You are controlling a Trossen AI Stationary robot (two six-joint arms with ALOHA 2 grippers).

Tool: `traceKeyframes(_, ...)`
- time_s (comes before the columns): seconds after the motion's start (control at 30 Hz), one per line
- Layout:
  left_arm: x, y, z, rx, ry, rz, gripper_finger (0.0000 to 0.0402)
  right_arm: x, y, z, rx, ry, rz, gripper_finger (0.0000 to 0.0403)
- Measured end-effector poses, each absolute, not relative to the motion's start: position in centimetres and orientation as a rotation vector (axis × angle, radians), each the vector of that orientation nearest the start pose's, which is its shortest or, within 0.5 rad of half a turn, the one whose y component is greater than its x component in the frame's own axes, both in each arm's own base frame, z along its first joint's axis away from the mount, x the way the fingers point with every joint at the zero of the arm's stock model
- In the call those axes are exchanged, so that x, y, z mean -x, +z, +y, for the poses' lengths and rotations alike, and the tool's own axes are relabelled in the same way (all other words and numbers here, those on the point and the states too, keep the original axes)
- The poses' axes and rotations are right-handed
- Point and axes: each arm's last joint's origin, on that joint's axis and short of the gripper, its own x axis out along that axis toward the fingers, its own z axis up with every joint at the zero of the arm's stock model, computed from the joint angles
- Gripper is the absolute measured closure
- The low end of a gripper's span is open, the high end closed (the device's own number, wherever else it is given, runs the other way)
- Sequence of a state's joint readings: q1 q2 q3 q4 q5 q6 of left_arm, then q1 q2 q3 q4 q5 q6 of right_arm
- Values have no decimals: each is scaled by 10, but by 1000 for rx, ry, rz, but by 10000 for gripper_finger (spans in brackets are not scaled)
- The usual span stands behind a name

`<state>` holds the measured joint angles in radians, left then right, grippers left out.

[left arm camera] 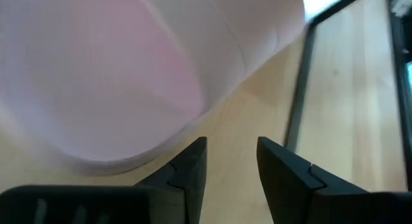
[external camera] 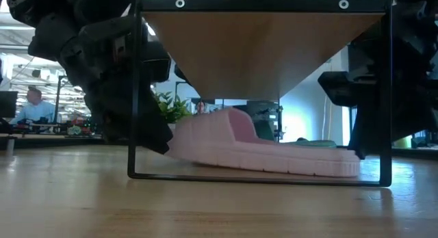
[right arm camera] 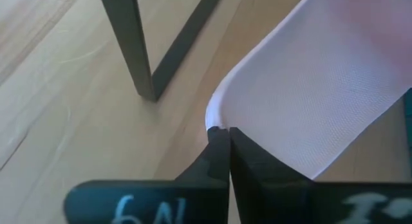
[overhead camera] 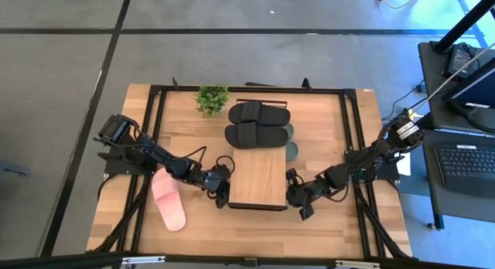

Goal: Pick and place slides into the shelf
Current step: Put the right pink slide under the shelf

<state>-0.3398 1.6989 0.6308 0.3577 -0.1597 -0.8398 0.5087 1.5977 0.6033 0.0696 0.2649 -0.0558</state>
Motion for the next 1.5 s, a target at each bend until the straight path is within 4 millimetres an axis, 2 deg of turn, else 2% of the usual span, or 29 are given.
traceKeyframes(0.27, -276, 110, -91, 645, 229, 768, 274, -238, 118, 123, 409, 229, 850, 400)
traceKeyframes(0.47, -278, 110, -85, 655, 258, 758, 274, -237, 119, 118, 430, 105, 862, 401)
traceKeyframes(0.83, -280, 110, -79, 656, 290, 741, 274, -219, 127, 102, 442, -156, 947, 402)
traceKeyframes(1.3, -280, 110, -76, 642, 336, 713, 274, -220, 129, 98, 396, -192, 947, 403)
traceKeyframes(1.5, -280, 110, -77, 651, 314, 723, 274, -220, 129, 97, 388, -192, 947, 379)
